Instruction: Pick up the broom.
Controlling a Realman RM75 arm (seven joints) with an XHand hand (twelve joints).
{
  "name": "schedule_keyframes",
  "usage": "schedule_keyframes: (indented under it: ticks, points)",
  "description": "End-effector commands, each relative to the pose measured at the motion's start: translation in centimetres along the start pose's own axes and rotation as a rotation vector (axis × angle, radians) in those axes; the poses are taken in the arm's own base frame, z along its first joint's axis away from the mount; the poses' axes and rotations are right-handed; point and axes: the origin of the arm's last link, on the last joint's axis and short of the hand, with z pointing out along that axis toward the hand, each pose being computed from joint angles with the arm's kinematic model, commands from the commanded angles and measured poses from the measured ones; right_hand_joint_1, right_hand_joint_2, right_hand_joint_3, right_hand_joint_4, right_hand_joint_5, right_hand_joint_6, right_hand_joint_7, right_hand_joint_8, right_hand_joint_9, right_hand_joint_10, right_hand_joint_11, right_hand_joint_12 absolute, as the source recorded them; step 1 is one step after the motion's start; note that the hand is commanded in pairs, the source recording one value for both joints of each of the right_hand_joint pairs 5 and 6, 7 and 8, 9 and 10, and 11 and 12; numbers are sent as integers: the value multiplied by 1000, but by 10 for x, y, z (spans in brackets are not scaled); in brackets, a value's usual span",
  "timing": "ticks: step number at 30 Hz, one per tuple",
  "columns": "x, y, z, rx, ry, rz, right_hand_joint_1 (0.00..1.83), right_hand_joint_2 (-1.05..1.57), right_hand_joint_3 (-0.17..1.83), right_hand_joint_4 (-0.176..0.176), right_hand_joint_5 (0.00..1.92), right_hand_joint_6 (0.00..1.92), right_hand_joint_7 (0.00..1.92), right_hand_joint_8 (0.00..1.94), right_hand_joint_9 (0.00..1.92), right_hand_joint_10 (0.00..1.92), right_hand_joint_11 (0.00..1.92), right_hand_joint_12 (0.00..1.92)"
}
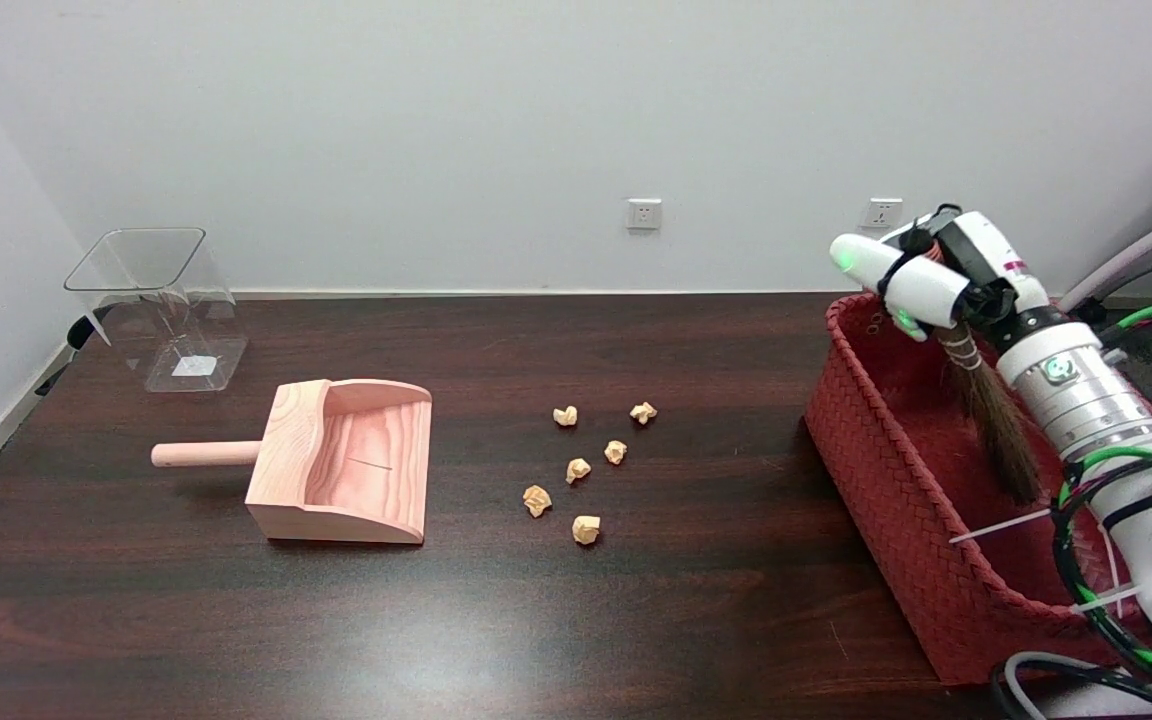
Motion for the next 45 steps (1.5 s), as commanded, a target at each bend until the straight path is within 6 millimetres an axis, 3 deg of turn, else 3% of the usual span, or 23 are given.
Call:
schedule_keyframes:
  ticks: [1,15,24,31,45]
  points:
    - [28,-10,11,61,99,176,704,1265,-175,0,1920,1920,1920,1920,1920,1920,1920,1920]
    - [39,-33,28,182,151,334,740,1517,-102,0,1920,1920,1920,1920,1920,1920,1920,1920]
    - [43,-52,44,259,176,369,751,1571,198,0,1920,1920,1920,1920,1920,1920,1920,1920]
    - [48,-62,49,306,170,420,767,1571,247,0,1920,1920,1920,1920,1920,1920,1920,1920]
    - [30,-91,65,426,80,546,772,1571,467,0,1920,1920,1920,1920,1920,1920,1920,1920]
